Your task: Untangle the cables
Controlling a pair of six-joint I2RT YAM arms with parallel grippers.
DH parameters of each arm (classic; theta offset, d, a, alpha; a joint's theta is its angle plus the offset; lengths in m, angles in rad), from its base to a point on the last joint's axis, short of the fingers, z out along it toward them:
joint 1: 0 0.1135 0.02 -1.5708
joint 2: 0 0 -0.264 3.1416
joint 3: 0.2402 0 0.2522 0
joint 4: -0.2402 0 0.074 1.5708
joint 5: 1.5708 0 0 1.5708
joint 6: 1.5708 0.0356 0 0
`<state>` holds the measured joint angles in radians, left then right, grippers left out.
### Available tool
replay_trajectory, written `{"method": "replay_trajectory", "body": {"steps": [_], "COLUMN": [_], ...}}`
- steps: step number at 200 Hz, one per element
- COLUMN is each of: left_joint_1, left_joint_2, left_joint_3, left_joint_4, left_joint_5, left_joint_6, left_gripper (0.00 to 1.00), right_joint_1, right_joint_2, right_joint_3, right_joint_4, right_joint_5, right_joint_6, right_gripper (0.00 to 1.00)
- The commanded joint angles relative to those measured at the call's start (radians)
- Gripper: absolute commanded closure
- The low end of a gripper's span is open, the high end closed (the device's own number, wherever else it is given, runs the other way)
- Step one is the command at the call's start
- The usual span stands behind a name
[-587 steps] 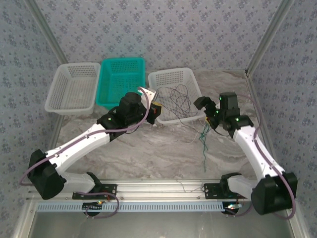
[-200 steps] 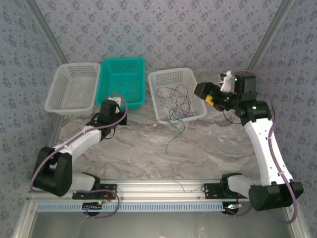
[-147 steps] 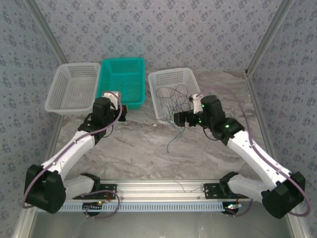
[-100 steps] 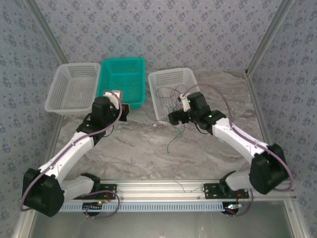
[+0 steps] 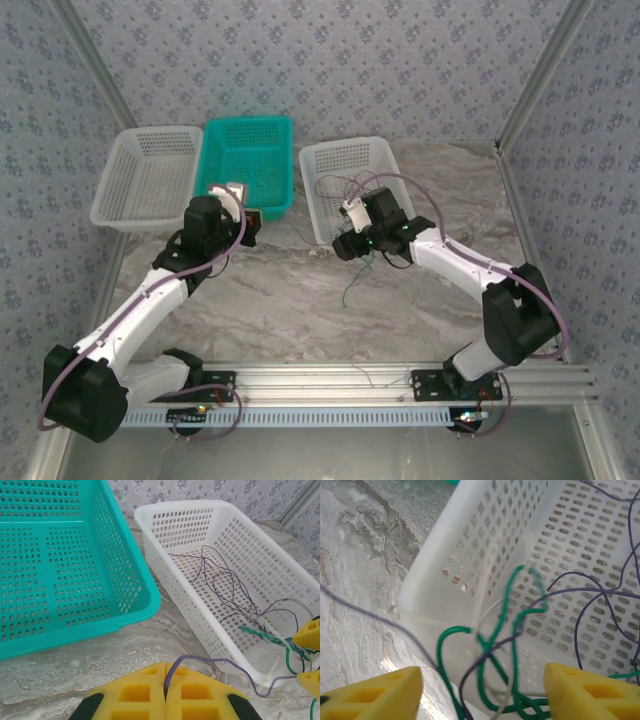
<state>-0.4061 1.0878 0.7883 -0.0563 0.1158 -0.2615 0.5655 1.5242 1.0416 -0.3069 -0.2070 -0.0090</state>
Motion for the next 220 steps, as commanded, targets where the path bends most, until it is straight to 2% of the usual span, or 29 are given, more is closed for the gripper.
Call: {"method": "replay_trajectory", "body": {"steps": [1, 14, 40, 64, 79, 112, 132, 160, 187, 205, 220], "left_joint_1": [-0.003, -0.003, -0.003, -0.003, -0.003, -0.003, -0.003, -0.003, -0.004, -0.006, -0.006], "left_joint_2": [-0.025, -0.027, -0.035, -0.043, -0.043, -0.046, -0.058, -0.101, -0.139, -0.156, -0.168], "left_joint_3": [0.007, 0.004, -0.001, -0.005, -0.003, 0.005, 0.021, 0.062, 0.122, 0.164, 0.195], "left_joint_4": [0.009, 0.007, 0.001, 0.003, 0.001, 0.005, 0.006, 0.010, 0.009, -0.005, -0.040], "left_joint_5": [-0.005, -0.006, -0.016, -0.027, -0.030, -0.029, -0.008, 0.043, 0.093, 0.114, 0.090], "left_joint_6": [0.016, 0.017, 0.018, 0.020, 0.021, 0.013, -0.008, -0.045, -0.077, -0.086, -0.084], "left_gripper": [1.00, 1.00, 1.00, 1.00, 1.00, 1.00, 1.00, 1.00, 1.00, 1.00, 1.00], "right_joint_1": [0.005, 0.007, 0.011, 0.014, 0.015, 0.014, 0.017, 0.022, 0.066, 0.127, 0.177], "right_joint_2": [0.042, 0.049, 0.065, 0.077, 0.068, -0.024, -0.118, -0.282, -0.421, -0.519, -0.616], "right_joint_3": [0.055, 0.066, 0.095, 0.115, 0.134, 0.135, 0.126, 0.075, 0.057, 0.043, 0.018], "right_joint_4": [-0.056, -0.038, -0.047, -0.066, -0.081, -0.029, 0.019, 0.092, 0.071, 0.014, -0.036], "right_joint_5": [-0.009, -0.002, 0.022, 0.063, 0.068, 0.076, 0.143, 0.223, 0.288, 0.374, 0.491], "right_joint_6": [-0.046, -0.046, -0.071, -0.113, -0.123, -0.109, -0.081, -0.047, -0.028, -0.019, 0.014], "right_gripper": [0.42, 0.50, 0.58, 0.76, 0.82, 0.91, 0.98, 1.00, 1.00, 1.00, 1.00]}}
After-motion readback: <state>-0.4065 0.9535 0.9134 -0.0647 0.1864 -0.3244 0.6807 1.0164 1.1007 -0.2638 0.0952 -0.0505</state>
